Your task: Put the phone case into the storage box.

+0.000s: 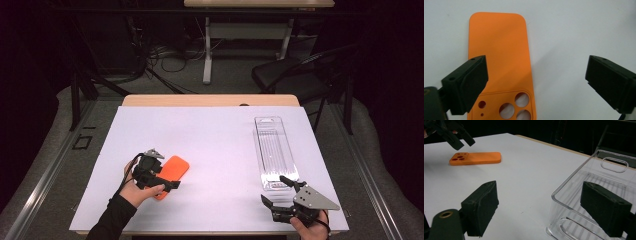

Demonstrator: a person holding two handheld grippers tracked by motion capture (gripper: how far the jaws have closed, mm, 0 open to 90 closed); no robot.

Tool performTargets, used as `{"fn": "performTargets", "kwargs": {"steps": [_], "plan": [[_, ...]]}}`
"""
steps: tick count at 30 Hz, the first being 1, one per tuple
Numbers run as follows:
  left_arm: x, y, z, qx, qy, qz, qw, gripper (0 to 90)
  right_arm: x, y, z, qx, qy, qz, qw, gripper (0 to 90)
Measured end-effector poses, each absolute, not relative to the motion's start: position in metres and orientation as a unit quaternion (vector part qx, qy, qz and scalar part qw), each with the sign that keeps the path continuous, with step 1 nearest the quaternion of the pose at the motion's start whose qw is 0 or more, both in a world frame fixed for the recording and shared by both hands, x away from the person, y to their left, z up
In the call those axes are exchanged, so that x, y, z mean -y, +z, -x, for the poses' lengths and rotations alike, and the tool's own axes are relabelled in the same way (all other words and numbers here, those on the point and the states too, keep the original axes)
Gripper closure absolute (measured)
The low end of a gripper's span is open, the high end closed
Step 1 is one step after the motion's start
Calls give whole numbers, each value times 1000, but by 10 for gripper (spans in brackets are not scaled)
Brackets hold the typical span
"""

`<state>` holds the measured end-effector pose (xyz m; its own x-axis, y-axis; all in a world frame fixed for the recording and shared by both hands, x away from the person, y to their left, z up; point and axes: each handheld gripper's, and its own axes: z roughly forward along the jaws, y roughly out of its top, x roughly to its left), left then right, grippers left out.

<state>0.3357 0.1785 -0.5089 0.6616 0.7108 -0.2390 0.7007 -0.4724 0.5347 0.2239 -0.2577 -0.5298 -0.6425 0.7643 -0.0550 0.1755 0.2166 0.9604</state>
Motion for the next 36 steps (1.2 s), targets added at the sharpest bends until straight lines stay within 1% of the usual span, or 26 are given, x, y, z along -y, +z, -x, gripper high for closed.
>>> {"fn": "performTargets", "kwargs": {"steps": [2,5,9,16,17,26,36], "plan": [[-178,-509,-338,-405,11,-864,298,4,258,-530,-224,-730,537,-322,274,141],[-177,-510,-342,-395,6,-873,287,4,258,-530,-224,-729,538,-322,273,141],[-175,-509,-348,-396,5,-876,276,4,258,-530,-224,-730,537,-323,273,141],[-168,-508,-359,-401,17,-884,240,4,258,-530,-225,-730,537,-324,272,141],[-166,-509,-363,-404,22,-886,227,5,258,-530,-224,-730,537,-324,272,141],[-165,-519,-374,-415,15,-891,183,11,258,-531,-225,-730,537,-323,272,141],[-164,-529,-383,-420,13,-894,154,14,258,-531,-225,-731,536,-323,272,141]]}}
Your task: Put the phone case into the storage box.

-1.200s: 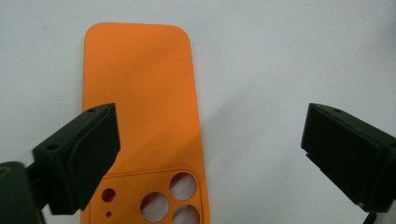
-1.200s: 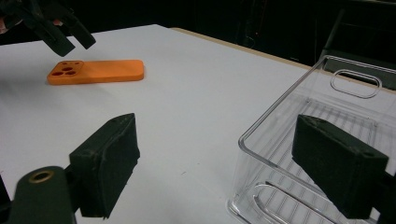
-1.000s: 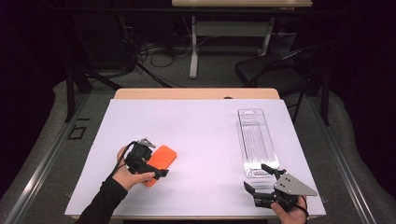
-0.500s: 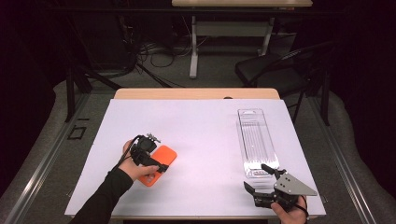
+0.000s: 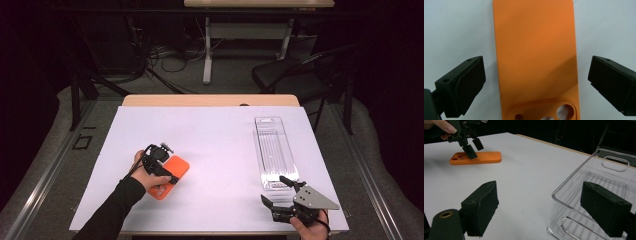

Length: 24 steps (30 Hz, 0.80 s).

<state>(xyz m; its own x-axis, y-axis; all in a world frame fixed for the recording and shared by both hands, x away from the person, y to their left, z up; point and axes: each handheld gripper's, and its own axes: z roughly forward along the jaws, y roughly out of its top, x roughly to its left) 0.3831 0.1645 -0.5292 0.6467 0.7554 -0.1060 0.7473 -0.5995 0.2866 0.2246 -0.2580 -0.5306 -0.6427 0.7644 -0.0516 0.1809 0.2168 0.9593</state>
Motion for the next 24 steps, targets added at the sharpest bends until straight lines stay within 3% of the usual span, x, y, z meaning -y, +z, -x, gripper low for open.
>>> {"fn": "performTargets", "kwargs": {"steps": [18,24], "plan": [[-156,-540,-384,-416,13,-901,123,14,257,-531,-225,-732,536,-322,269,141],[-155,-539,-383,-419,23,-900,117,58,257,-531,-225,-733,536,-322,269,141]]}}
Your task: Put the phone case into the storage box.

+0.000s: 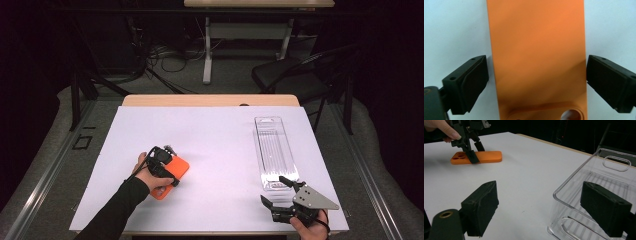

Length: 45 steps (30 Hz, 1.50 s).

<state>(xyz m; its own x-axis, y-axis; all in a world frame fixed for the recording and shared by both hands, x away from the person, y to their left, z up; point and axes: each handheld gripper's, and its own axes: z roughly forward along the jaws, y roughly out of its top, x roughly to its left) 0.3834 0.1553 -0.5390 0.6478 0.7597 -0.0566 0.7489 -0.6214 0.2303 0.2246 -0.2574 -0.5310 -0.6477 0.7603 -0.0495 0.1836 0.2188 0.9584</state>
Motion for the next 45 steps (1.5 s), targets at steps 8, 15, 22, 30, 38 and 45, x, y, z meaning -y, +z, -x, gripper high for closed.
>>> {"fn": "performTargets", "kwargs": {"steps": [8,15,22,30,38,45], "plan": [[-152,-539,-384,-417,28,-902,104,72,257,-531,-225,-733,535,-321,269,141],[-150,-539,-385,-422,28,-901,97,73,258,-531,-225,-733,536,-321,269,141],[-149,-538,-386,-424,26,-901,91,81,258,-531,-225,-733,536,-322,267,141],[-149,-537,-387,-426,22,-900,88,120,258,-531,-225,-734,535,-322,268,141],[-147,-535,-387,-432,22,-898,85,149,258,-531,-225,-734,535,-320,268,141],[-147,-535,-387,-435,20,-896,81,152,258,-531,-225,-734,535,-321,268,141]]}}
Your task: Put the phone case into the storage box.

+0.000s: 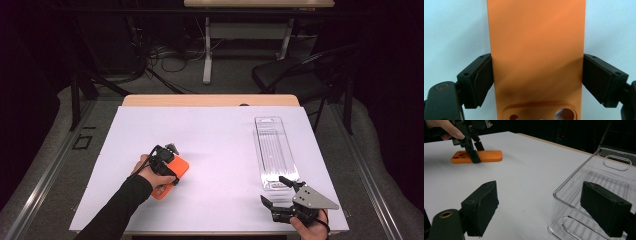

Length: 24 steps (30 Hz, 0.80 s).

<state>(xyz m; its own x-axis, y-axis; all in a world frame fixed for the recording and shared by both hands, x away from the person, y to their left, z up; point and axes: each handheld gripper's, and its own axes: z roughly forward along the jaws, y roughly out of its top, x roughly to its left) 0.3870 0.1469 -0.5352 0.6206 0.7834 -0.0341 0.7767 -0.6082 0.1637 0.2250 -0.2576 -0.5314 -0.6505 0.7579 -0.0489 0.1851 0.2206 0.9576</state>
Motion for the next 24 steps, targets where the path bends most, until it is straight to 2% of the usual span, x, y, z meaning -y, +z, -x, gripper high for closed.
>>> {"fn": "performTargets", "kwargs": {"steps": [24], "plan": [[-148,-535,-387,-434,23,-897,84,159,258,-532,-225,-735,534,-322,266,141]]}}
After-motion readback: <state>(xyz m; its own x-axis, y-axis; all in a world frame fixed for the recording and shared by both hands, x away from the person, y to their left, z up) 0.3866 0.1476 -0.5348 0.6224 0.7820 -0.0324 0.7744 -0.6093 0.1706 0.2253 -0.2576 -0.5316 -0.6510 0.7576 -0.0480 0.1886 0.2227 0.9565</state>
